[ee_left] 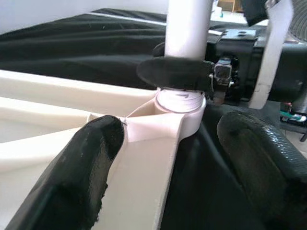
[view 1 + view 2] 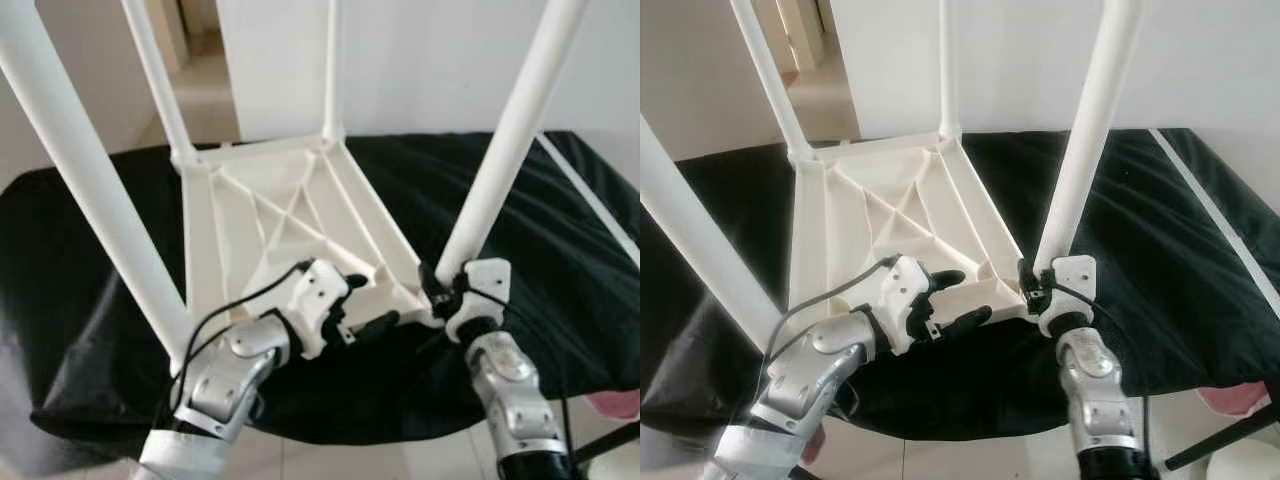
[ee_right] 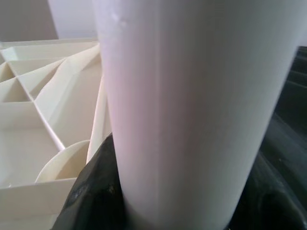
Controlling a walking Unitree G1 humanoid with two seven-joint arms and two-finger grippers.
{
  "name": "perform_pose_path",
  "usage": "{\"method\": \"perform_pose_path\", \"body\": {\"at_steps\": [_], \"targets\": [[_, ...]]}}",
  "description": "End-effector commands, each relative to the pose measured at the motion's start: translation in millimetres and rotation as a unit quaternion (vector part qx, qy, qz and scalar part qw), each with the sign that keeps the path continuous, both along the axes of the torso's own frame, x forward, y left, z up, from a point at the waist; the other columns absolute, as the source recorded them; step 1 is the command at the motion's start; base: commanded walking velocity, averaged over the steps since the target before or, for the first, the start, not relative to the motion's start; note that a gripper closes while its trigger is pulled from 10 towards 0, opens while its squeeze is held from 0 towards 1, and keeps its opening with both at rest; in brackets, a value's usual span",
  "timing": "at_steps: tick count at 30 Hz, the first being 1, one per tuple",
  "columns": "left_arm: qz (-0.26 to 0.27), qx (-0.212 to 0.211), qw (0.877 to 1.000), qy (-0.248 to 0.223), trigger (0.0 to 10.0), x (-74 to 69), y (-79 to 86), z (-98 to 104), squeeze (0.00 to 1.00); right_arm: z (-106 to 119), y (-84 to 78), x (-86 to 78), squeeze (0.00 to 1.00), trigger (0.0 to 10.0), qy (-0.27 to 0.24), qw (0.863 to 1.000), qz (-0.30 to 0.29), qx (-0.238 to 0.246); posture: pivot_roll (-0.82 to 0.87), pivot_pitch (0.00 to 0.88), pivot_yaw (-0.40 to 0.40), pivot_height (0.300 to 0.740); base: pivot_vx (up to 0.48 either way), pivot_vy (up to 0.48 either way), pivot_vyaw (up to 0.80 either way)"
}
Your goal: Building children table
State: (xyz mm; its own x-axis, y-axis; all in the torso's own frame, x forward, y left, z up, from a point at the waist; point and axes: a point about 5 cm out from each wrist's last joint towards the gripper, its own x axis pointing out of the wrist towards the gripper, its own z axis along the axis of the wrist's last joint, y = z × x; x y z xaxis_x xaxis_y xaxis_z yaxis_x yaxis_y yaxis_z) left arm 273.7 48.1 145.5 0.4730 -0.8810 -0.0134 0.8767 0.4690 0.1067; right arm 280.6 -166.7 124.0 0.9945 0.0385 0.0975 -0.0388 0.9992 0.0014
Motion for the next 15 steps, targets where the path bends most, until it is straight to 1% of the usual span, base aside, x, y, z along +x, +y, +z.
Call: {"method": "perform_pose_path", "body": {"at_steps": [1, 2, 5, 7, 11, 15], "targets": [[0.027, -0.007, 1.000, -0.002, 10.0, 4.0, 4.0, 0.0, 0.00, -6.2, 1.0, -3.5, 0.00, 10.0, 0.017, 1.000, -0.015, 0.003, -0.09, 0.000, 0.029, 0.740, 0.000, 0.000, 0.00], [0.027, -0.007, 1.000, -0.002, 10.0, 4.0, 4.0, 0.0, 0.00, -6.2, 1.0, -3.5, 0.00, 10.0, 0.017, 1.000, -0.015, 0.003, -0.09, 0.000, 0.029, 0.740, 0.000, 0.000, 0.00], [0.054, -0.025, 0.998, -0.002, 10.0, 8.2, 6.0, 1.6, 0.00, -11.9, 7.8, -5.5, 0.00, 10.0, 0.027, 0.998, -0.060, 0.026, -0.09, 0.000, 0.028, 0.740, 0.000, 0.000, 0.00], [0.059, -0.025, 0.998, -0.003, 10.0, 8.9, 6.8, 1.3, 0.00, -12.2, 10.5, -4.9, 0.00, 10.0, 0.028, 0.997, -0.067, 0.031, -0.09, 0.000, 0.030, 0.740, 0.000, 0.000, 0.00], [0.078, -0.027, 0.997, -0.007, 10.0, 11.8, 8.7, 0.3, 0.00, -3.5, 28.6, -3.9, 0.00, 10.0, 0.006, 0.997, -0.056, 0.050, -0.09, 0.000, 0.034, 0.740, 0.000, 0.000, 0.00], [0.090, -0.033, 0.995, -0.008, 10.0, 13.2, 10.1, -0.1, 0.00, -4.6, 32.4, -7.3, 0.00, 10.0, 0.015, 0.996, -0.061, 0.059, -0.09, 0.000, 0.030, 0.740, 0.000, 0.000, 0.00]]}}
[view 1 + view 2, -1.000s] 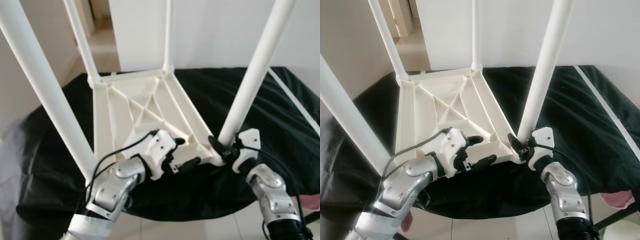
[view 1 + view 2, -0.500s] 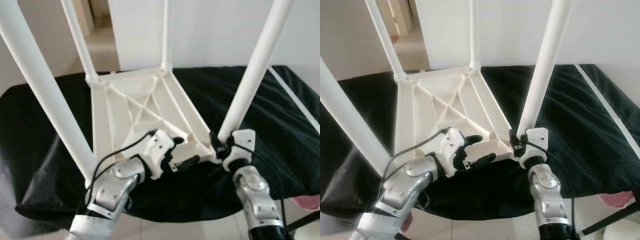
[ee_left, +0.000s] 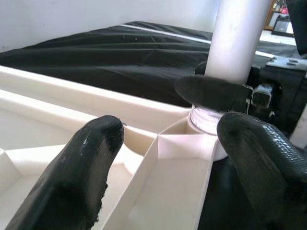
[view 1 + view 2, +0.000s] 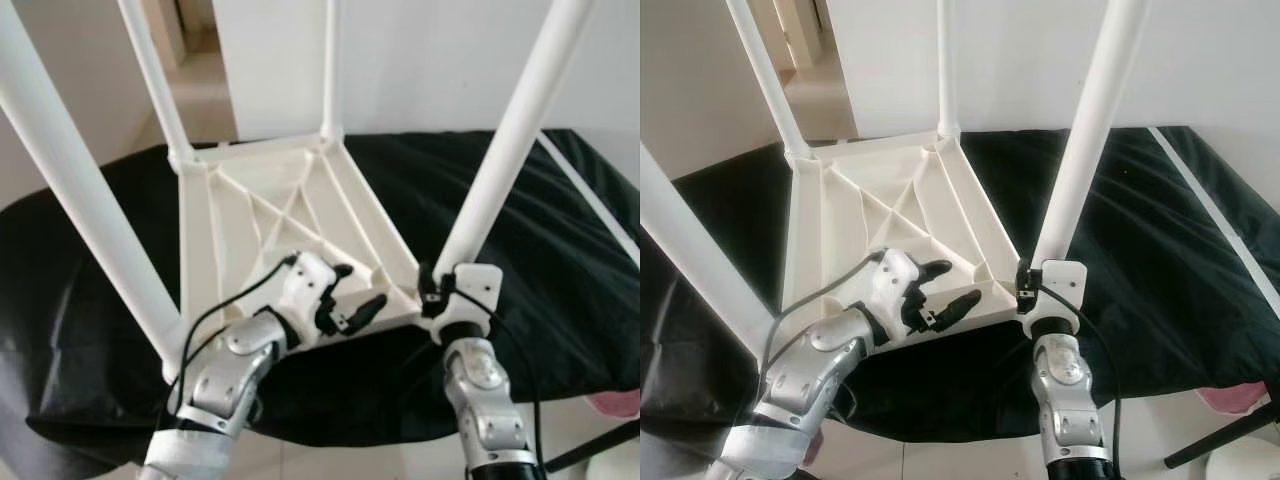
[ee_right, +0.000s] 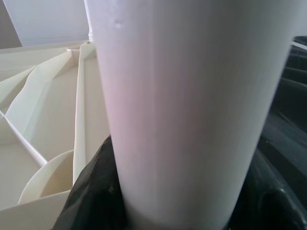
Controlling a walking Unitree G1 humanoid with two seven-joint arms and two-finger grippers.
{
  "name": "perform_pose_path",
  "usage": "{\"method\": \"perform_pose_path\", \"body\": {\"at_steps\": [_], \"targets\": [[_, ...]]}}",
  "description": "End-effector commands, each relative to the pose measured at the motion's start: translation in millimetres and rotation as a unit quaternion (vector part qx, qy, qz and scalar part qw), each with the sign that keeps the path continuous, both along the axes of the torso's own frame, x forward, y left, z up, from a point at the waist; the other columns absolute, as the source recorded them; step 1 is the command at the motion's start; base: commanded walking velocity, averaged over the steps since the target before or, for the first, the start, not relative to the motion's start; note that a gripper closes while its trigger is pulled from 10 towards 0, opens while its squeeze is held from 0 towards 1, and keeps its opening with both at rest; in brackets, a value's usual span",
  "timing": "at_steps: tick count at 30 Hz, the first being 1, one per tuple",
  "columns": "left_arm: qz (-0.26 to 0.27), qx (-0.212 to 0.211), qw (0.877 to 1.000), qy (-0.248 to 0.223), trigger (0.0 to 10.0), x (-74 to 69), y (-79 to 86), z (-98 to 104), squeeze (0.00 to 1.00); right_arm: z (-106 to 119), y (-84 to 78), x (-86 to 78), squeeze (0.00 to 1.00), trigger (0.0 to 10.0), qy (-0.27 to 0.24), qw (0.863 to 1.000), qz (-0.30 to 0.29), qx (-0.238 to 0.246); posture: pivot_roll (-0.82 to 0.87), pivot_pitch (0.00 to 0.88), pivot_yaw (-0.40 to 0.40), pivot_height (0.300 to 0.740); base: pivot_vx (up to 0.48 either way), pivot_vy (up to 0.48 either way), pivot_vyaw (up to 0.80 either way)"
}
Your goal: Building children table
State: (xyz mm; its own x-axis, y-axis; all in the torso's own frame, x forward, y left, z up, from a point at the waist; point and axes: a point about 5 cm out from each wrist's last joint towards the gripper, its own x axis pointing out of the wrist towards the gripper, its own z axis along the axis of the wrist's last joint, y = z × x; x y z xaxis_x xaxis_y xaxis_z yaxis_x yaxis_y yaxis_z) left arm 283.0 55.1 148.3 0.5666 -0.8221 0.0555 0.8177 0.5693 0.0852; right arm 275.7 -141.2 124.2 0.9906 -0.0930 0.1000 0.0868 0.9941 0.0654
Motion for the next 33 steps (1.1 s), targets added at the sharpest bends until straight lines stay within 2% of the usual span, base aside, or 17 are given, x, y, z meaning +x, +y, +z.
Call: {"method": "perform_pose_path", "body": {"at_steps": [1, 7, 8, 9, 10, 13, 17, 23, 27, 28, 30, 33], "targets": [[0.042, -0.006, 0.999, 0.006, 10.0, 4.5, 4.0, -2.9, 0.00, -4.5, 7.5, -3.7, 0.00, 10.0, 0.015, 1.000, 0.002, 0.028, -0.09, 0.000, 0.030, 0.740, 0.000, 0.000, 0.00], [0.054, -0.010, 0.999, 0.004, 10.0, 6.3, 5.0, -3.7, 0.00, -1.0, 7.5, -3.5, 0.00, 10.0, 0.009, 1.000, 0.007, 0.028, -0.09, 0.000, 0.028, 0.740, 0.000, 0.000, 0.00], [0.054, -0.010, 0.998, 0.004, 10.0, 6.5, 4.9, -3.6, 0.00, 0.1, 7.3, -3.3, 0.54, 10.0, 0.006, 1.000, 0.008, 0.026, -0.09, 0.000, 0.028, 0.740, 0.000, 0.000, 0.00], [0.056, -0.010, 0.998, 0.002, 10.0, 7.1, 4.6, -3.3, 0.00, 1.7, 7.1, -2.9, 0.54, 10.0, 0.002, 1.000, 0.012, 0.024, -0.09, 0.000, 0.030, 0.740, 0.000, 0.000, 0.00], [0.056, -0.010, 0.998, 0.000, 10.0, 8.4, 3.7, -2.5, 0.00, 4.7, 5.6, -1.9, 1.00, 10.0, -0.009, 0.999, 0.019, 0.025, -0.09, 0.000, 0.030, 0.740, 0.000, 0.000, 0.00], [0.056, -0.010, 0.998, -0.002, 10.0, 8.5, 2.9, -1.8, 0.00, 6.9, 4.5, -1.6, 1.00, 10.0, -0.016, 0.999, 0.027, 0.032, -0.09, 0.000, 0.029, 0.740, 0.000, 0.000, 0.00], [0.052, -0.026, 0.998, -0.001, 10.0, 8.1, 0.6, 2.8, 0.00, 14.7, -10.1, -0.6, 1.00, 10.0, -0.043, 0.998, 0.043, 0.020, -0.10, 0.000, 0.029, 0.740, 0.000, 0.000, 0.00], [0.053, -0.015, 0.998, -0.011, 10.0, 6.3, 2.1, 3.1, 0.00, 14.1, -28.5, -2.8, 1.00, 10.0, -0.047, 0.996, 0.070, -0.003, -0.09, 0.000, 0.027, 0.740, 0.000, 0.000, 0.00], [0.053, 0.015, 0.998, -0.024, 10.0, 4.5, 7.9, -0.1, 0.00, 13.5, -42.3, -4.2, 1.00, 10.0, -0.054, 0.993, 0.105, -0.030, -0.07, 0.000, 0.028, 0.740, 0.000, 0.000, 0.00], [0.053, 0.023, 0.998, -0.028, 10.0, 3.7, 9.6, -0.9, 0.00, 11.9, -45.5, -4.5, 0.00, 10.0, -0.052, 0.991, 0.114, -0.038, -0.07, 0.000, 0.029, 0.740, 0.000, 0.000, 0.00], [0.053, 0.028, 0.998, -0.031, 10.0, 3.2, 10.7, -1.4, 0.00, 10.8, -47.9, -4.8, 0.00, 10.0, -0.050, 0.990, 0.122, -0.042, -0.07, 0.000, 0.029, 0.740, 0.000, 0.000, 0.00], [0.037, 0.050, 0.997, -0.046, 10.0, -2.8, 17.8, -2.7, 0.00, 6.7, -61.8, -5.7, 0.00, 10.0, -0.034, 0.983, 0.169, -0.066, -0.06, 0.000, 0.032, 0.740, 0.000, 0.000, 0.00]]}}
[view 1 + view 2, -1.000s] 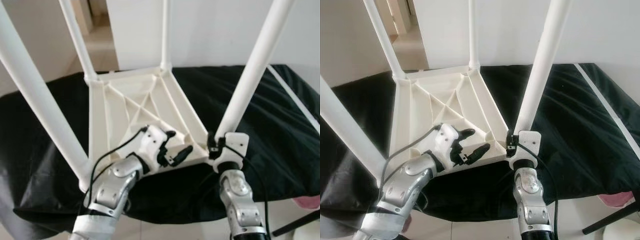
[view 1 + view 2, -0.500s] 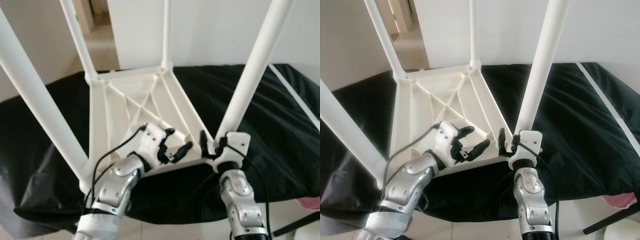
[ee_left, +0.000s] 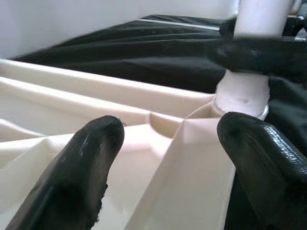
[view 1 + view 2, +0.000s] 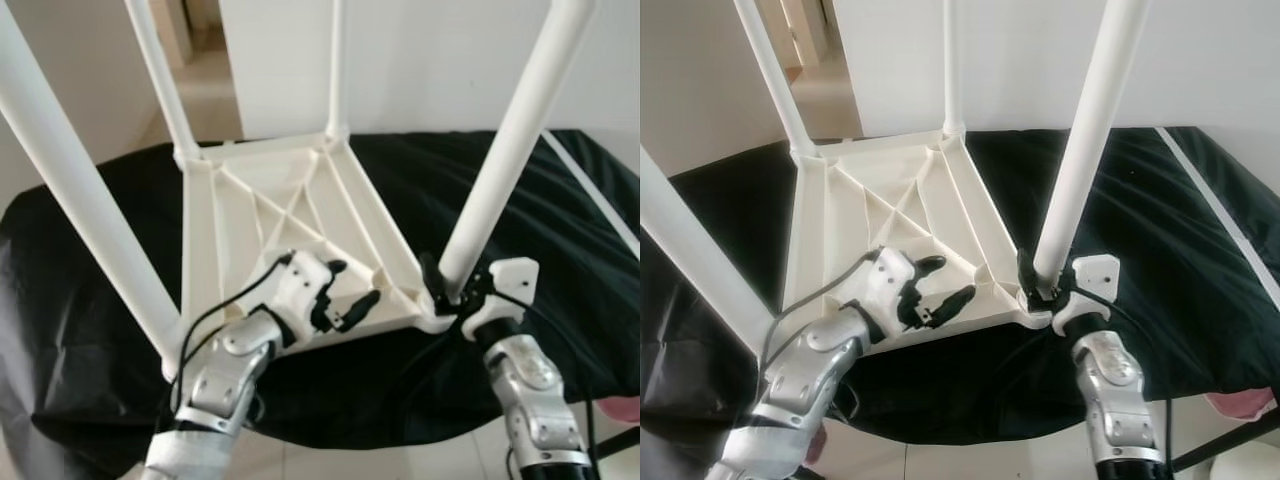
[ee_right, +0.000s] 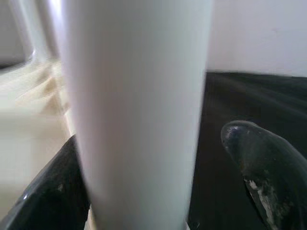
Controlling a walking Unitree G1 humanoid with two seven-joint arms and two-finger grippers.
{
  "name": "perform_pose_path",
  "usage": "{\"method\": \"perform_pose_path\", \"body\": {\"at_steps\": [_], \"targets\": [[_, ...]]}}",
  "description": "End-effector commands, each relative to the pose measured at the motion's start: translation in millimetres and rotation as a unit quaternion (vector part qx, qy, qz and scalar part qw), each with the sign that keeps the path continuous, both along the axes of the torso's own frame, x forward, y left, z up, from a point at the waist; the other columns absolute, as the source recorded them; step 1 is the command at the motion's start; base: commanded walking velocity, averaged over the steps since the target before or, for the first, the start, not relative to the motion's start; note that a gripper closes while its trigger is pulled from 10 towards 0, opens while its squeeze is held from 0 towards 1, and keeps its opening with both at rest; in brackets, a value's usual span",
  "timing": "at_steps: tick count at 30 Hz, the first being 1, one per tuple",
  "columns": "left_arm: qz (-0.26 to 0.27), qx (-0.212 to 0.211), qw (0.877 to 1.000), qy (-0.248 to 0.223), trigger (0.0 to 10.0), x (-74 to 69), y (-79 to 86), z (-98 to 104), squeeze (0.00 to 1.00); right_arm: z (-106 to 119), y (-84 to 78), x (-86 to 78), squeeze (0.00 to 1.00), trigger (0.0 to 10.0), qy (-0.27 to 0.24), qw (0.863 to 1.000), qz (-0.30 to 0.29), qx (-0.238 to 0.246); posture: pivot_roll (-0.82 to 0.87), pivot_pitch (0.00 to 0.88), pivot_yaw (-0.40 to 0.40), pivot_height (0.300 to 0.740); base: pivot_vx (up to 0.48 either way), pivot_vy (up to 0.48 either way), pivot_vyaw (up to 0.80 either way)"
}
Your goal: Building children table
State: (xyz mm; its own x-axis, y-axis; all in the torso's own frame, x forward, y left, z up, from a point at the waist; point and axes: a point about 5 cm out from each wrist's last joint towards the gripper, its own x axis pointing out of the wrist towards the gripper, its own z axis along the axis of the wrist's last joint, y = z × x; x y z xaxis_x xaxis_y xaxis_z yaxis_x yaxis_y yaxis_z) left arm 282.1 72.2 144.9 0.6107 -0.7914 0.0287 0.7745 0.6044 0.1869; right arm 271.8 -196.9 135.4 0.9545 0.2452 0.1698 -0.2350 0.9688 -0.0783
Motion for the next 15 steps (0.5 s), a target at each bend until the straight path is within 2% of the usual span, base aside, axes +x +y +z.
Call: {"method": "perform_pose_path", "body": {"at_steps": [1, 4, 6, 7, 10, 13, 15], "targets": [[0.002, 0.017, 1.000, -0.015, 10.0, -3.6, 1.9, -0.1, 0.00, -5.1, -8.8, -1.9, 0.00, 10.0, 0.011, 1.000, 0.020, -0.007, -0.06, 0.000, 0.032, 0.740, 0.000, 0.000, 0.00], [-0.036, 0.060, 0.997, -0.021, 10.0, -11.2, 1.1, -5.1, 0.00, -6.1, -14.2, -0.6, 0.00, 10.0, 0.028, 0.998, 0.060, -0.015, -0.06, 0.000, 0.036, 0.740, 0.000, 0.000, 0.00], [-0.040, 0.064, 0.997, -0.021, 10.0, -11.8, 1.0, -5.5, 0.00, -6.1, -14.8, -0.4, 0.00, 10.0, 0.029, 0.997, 0.064, -0.015, -0.06, 0.000, 0.036, 0.740, 0.000, 0.000, 0.00], [-0.044, 0.075, 0.996, -0.019, 10.0, -12.1, -0.2, -7.5, 0.00, -5.9, -17.0, 1.0, 0.00, 10.0, 0.034, 0.995, 0.086, -0.032, -0.05, 0.000, 0.033, 0.740, 0.000, 0.000, 0.00], [-0.046, 0.084, 0.995, -0.024, 10.0, -12.1, -0.8, -8.2, 0.00, -5.3, -18.5, 2.1, 0.00, 10.0, 0.035, 0.994, 0.093, -0.039, -0.05, 0.000, 0.033, 0.740, 0.000, 0.000, 0.00], [-0.034, 0.088, 0.995, -0.029, 10.0, -9.5, -5.3, -7.5, 0.00, -1.5, -16.5, 13.2, 0.00, 10.0, 0.044, 0.984, 0.149, -0.085, -0.05, 0.000, 0.022, 0.740, 0.000, 0.000, 0.00], [-0.034, 0.086, 0.995, -0.028, 10.0, -9.4, -6.0, -7.1, 0.00, -1.3, -15.9, 14.4, 0.00, 10.0, 0.045, 0.983, 0.154, -0.087, -0.05, 0.000, 0.019, 0.740, 0.000, 0.000, 0.00]]}}
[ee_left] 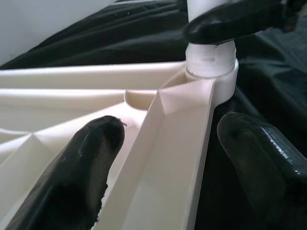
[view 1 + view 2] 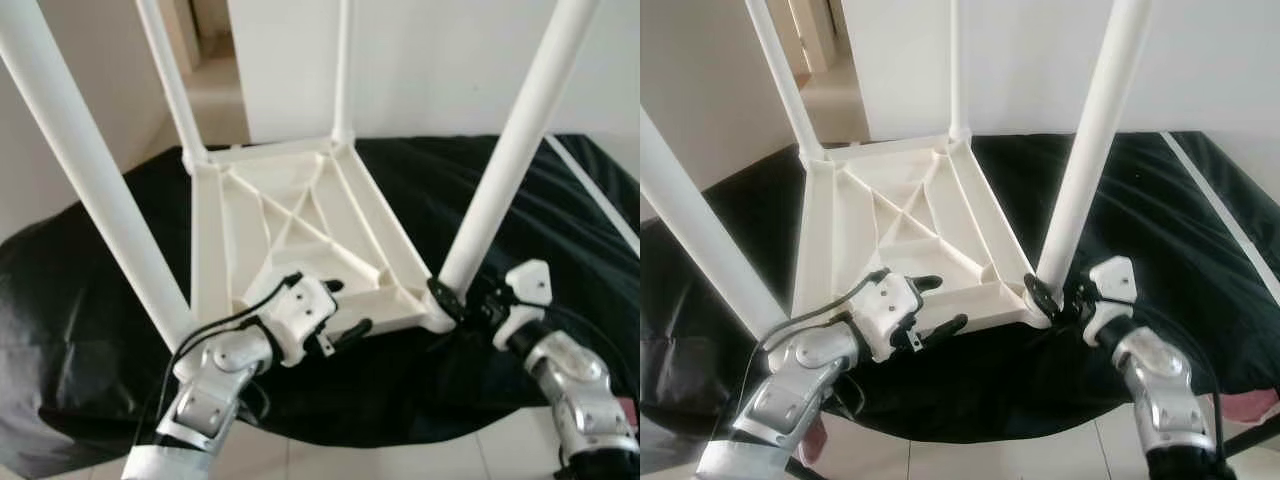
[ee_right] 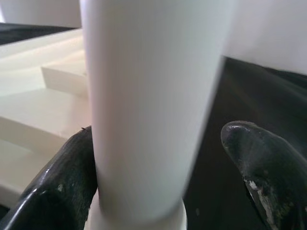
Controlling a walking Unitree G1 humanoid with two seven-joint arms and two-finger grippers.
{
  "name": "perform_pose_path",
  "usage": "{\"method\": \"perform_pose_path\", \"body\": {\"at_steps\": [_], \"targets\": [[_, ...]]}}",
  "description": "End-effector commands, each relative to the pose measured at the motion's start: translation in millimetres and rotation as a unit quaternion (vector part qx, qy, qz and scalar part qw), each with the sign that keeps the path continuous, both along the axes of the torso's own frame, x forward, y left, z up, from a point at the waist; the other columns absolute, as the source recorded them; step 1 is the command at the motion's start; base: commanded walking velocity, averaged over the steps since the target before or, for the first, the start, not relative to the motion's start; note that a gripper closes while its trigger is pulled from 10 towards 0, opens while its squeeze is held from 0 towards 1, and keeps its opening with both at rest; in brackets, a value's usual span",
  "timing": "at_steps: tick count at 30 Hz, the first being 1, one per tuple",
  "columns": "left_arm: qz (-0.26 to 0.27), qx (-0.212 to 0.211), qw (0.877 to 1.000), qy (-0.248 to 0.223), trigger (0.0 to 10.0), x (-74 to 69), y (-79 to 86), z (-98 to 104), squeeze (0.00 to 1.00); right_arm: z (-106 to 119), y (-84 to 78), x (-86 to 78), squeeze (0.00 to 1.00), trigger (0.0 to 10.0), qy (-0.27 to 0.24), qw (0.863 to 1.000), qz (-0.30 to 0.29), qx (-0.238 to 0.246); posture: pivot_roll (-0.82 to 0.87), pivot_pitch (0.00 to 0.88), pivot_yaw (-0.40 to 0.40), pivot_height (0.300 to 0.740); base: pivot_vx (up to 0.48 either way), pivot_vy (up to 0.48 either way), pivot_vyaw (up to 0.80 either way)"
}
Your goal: Building children table
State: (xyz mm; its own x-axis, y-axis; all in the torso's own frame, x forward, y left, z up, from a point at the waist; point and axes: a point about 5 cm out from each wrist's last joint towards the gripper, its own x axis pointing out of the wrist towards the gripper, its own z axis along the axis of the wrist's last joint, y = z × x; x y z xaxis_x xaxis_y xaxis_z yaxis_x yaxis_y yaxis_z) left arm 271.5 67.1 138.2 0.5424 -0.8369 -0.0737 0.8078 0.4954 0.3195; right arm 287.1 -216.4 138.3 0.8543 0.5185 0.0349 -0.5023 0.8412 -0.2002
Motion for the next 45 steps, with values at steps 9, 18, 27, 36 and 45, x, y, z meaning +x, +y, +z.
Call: {"method": "perform_pose_path", "body": {"at_steps": [9, 18, 27, 36, 45], "targets": [[0.012, 0.000, 1.000, -0.016, 10.0, 4.1, -5.3, 6.0, 0.00, -16.2, 15.5, 1.1, 0.00, 0.0, 0.033, 0.996, 0.077, -0.032, -0.03, 0.000, -0.006, 0.740, 0.000, 0.000, 0.00], [0.013, -0.004, 1.000, -0.021, 10.0, 6.6, -7.9, 8.7, 0.00, -20.2, 22.4, 2.5, 0.00, 0.0, 0.045, 0.994, 0.099, -0.029, -0.03, 0.000, -0.009, 0.740, 0.000, 0.000, 0.00], [0.008, -0.002, 1.000, -0.006, 10.0, 2.1, -6.2, 3.3, 0.00, -29.1, 29.9, -7.5, 0.00, 10.0, 0.056, 0.996, 0.063, -0.008, -0.03, 0.004, 0.003, 0.740, 0.000, 0.000, 0.00], [0.011, -0.006, 1.000, 0.001, 10.0, 0.2, -5.2, 1.6, 0.00, -32.3, 42.3, -16.1, 0.00, 10.0, 0.051, 0.998, -0.025, 0.004, -0.05, 0.011, 0.011, 0.740, 0.000, 0.000, 0.00], [0.017, -0.024, 0.999, 0.022, 10.0, -3.9, -2.3, -2.7, 0.00, -49.4, 37.2, -20.5, 0.00, 10.0, 0.078, 0.961, -0.263, 0.043, -0.07, 0.022, 0.020, 0.740, 0.000, 0.000, 0.00]]}}
